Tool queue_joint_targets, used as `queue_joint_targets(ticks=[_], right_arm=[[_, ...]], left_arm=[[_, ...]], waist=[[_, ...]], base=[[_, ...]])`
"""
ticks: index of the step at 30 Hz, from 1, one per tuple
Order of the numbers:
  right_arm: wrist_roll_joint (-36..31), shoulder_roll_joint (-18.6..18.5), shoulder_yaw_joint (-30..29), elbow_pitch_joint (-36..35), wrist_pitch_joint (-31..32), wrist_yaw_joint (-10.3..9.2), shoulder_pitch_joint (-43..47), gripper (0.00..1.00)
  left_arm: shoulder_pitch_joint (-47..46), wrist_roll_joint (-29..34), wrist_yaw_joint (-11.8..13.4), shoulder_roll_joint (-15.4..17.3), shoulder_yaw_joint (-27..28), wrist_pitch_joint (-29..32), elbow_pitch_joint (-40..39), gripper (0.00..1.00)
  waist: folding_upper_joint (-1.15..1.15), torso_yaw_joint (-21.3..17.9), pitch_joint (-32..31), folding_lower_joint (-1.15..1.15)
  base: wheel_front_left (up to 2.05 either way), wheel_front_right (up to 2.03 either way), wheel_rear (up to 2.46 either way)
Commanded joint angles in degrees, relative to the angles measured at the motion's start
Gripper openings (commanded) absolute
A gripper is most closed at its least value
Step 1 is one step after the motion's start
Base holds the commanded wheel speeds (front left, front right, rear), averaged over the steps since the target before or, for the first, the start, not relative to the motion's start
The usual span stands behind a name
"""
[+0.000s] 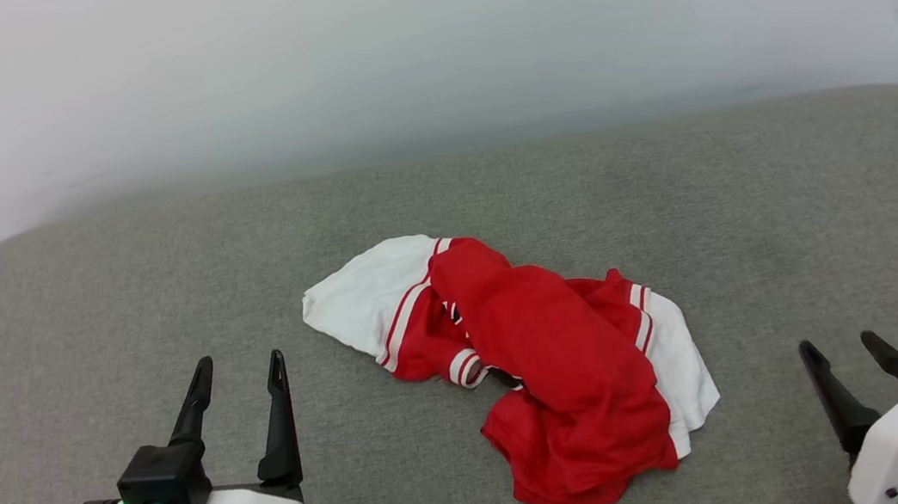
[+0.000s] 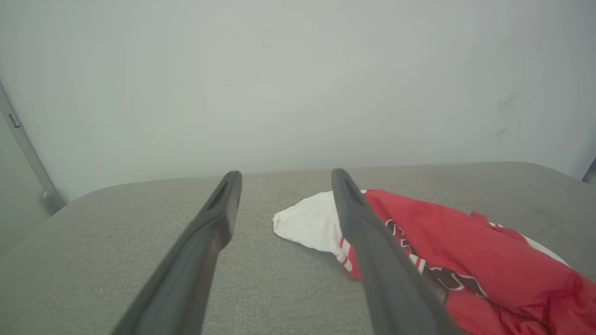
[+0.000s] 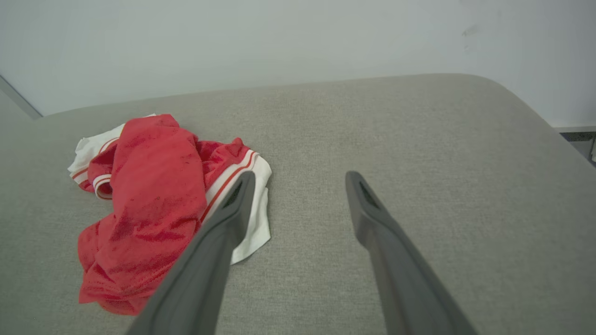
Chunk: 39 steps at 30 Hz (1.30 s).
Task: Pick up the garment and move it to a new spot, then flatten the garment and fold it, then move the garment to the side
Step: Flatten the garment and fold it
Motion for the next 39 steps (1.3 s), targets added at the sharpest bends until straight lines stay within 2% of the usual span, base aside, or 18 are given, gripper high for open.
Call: queue_joint_targets(ticks=[1, 6, 11, 18, 24, 25, 26, 27, 34, 36, 39], right_arm=[[1.81, -2.4, -0.38, 1.7, 5.02, 0.0, -1.9, 1.0], [5.89, -8.51, 1.59, 5.77, 18.49, 0.0, -6.42, 1.0], [8.45, -10.98, 5.37, 8.6, 26.8, 0.0, -11.08, 1.0], [10.79, -9.98, 9.36, 15.2, 29.0, 0.0, -15.26, 1.0], [12.87, -8.18, 11.01, 22.81, 31.99, 0.0, -14.59, 1.0], [13.49, -7.96, 11.36, 23.42, 32.46, 0.0, -14.57, 0.51], [13.75, -7.99, 11.7, 23.74, 32.48, 0.0, -14.74, 0.13], [13.96, -8.1, 11.97, 23.86, 32.56, 0.0, -15.03, 0.0], [11.41, -12.51, 10.56, 18.33, 25.64, -0.01, -20.51, 0.0], [9.97, -13.58, 8.51, 17.06, 23.55, -0.01, -21.02, 0.0], [6.35, -15.53, 1.6, 15.98, 20.01, -0.01, -21.38, 0.0]], left_arm=[[-1.19, 0.02, 0.05, -0.44, -0.21, -0.24, -0.47, 1.0], [-3.33, 0.71, -0.79, -1.32, -1.19, -0.64, -0.71, 1.0], [-5.93, 1.3, -1.6, -2.7, -1.84, -1.1, -0.59, 1.0], [-7.77, 1.86, -2.42, -4.26, -1.99, -1.44, 0.73, 1.0], [-8.5, 2.0, -3.51, -5.13, -1.41, -1.55, 2.01, 1.0], [-8.55, 2.2, -3.68, -5.25, -1.31, -1.56, 2.07, 1.0], [-8.58, 2.25, -3.81, -5.41, -1.21, -1.56, 2.17, 1.0], [-8.57, 2.44, -3.91, -5.5, -1.09, -1.57, 2.25, 1.0], [-7.24, 3.17, -4.35, -5.79, -0.07, -1.57, 2.77, 1.0], [-7.12, 3.14, -4.5, -5.78, 0.25, -1.58, 2.87, 1.0], [-6.74, 3.38, -4.54, -5.87, 0.8, -1.58, 2.68, 1.0]], waist=[[0.0, 1.23, 1.17, 0.0], [0.0, 4.59, 4.57, 0.0], [0.0, 7.55, 8.3, 0.0], [0.0, 9.41, 11.05, 0.0], [0.0, 9.72, 11.74, 0.0], [0.0, 9.63, 11.74, 0.0], [0.0, 9.51, 11.7, 0.0], [0.0, 9.36, 11.61, 0.0], [0.0, 7.73, 10.09, 0.0], [0.0, 7.35, 9.73, 0.0], [0.0, 6.68, 9.43, 0.0]], base=[[0.0, 0.0, 0.0], [0.0, 0.0, 0.0], [0.0, 0.0, 0.0], [0.0, 0.0, 0.0], [0.0, 0.0, 0.0], [0.0, 0.0, 0.0], [0.0, 0.0, 0.0], [0.0, 0.0, 0.0], [0.0, 0.0, 0.0], [0.0, 0.0, 0.0], [0.0, 0.0, 0.0]])
